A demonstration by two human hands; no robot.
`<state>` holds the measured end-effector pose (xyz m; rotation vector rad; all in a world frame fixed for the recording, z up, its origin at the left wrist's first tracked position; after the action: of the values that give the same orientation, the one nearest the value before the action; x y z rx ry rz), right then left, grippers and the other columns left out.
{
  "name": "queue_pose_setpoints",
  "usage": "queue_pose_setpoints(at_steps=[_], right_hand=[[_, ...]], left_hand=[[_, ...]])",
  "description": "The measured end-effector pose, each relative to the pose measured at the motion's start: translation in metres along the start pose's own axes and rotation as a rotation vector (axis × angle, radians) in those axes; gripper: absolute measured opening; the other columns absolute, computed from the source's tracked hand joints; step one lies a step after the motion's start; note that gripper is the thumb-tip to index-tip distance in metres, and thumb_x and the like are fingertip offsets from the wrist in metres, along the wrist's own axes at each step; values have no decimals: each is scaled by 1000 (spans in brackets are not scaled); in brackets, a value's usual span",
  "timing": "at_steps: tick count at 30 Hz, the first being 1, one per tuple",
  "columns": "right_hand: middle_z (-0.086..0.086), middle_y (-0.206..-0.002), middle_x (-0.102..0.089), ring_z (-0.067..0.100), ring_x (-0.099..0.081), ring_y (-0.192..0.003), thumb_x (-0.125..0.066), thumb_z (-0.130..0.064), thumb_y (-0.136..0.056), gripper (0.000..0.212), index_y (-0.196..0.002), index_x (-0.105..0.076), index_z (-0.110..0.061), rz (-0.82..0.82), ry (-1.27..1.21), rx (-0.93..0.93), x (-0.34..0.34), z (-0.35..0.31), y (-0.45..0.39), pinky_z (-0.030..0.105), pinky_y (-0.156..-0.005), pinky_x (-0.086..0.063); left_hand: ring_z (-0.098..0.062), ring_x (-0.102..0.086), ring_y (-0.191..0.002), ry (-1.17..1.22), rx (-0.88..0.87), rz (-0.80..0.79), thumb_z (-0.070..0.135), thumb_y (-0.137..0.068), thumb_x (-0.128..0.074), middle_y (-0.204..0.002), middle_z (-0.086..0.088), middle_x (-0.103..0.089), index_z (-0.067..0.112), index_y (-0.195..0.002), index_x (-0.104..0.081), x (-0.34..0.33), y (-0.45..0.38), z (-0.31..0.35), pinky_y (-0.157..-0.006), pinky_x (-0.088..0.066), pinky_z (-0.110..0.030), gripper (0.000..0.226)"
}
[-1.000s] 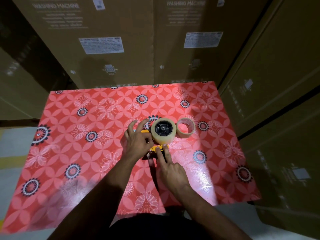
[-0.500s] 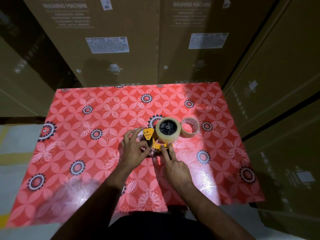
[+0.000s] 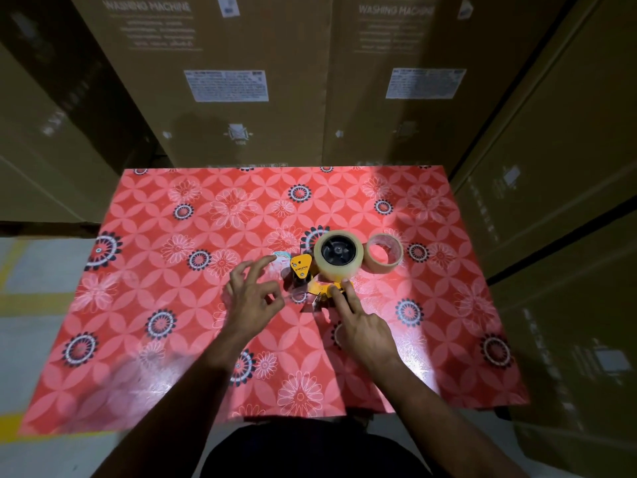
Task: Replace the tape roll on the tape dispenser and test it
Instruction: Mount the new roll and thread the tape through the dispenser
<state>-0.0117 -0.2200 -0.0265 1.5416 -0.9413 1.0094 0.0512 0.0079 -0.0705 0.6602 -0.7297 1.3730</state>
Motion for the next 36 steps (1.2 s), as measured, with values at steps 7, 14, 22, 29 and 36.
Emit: queue_pose_setpoints(at_steps=[7, 14, 22, 29, 36], right_hand=[[1, -171, 9, 35, -71, -69, -47, -9, -87, 86, -162, -8, -26, 21, 12, 2, -4, 8, -6, 33, -54, -37], [7, -151, -53, 36, -70, -101, -71, -18, -74, 62, -134, -54, -23, 162, 5, -29, 3, 7, -16, 42, -68, -57], [8, -133, -67, 34, -66, -119, -88, -8, -63, 82, -138, -57, -17, 206, -78, 64, 6, -2, -40, 37, -86, -60], [8, -128, -68, 39, -62, -111, -81, 4, -60, 76, -131, -63, -15, 298, -27, 68, 0, -9, -41, 39, -85, -59], [5, -140, -61, 38, -45, -134, -68, -18, -92, 49, -139, -56, -17, 271, -186, 40, -11, -6, -50, 42, -93, -54]], left_hand=[[-21, -22, -148, -6, -1, 1, 23, -75, -83, -162, 18, -42, 35, -62, -62, 3, 0, -2, -116, -21, -70, 28], [-25, -62, -116, 188, 5, -169, 7, -87, -77, -127, 1, -73, 32, -66, -56, 0, -7, 0, -103, -52, -57, 38], [-12, -62, -62, 267, 23, -146, 2, -93, -74, -76, 13, -67, 45, -74, -57, 5, -7, -11, -60, -52, -29, 50], [-7, -61, -56, 184, -34, -171, -2, -90, -75, -93, 11, -73, 22, -106, -85, 9, -9, -8, -51, -48, -19, 30], [4, -70, -71, 242, 53, -101, 13, -79, -94, -81, 15, -74, 25, -83, -83, 7, -9, 3, -66, -51, -8, 17]])
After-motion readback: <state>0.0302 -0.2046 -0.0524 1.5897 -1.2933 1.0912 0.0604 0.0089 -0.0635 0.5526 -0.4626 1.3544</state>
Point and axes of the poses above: each hand's wrist, its own y-axis away from the middle knuckle, its own x-axis out of the back of the hand, z = x × y, the point moved 3 cm from there along -y, towards the middle knuckle
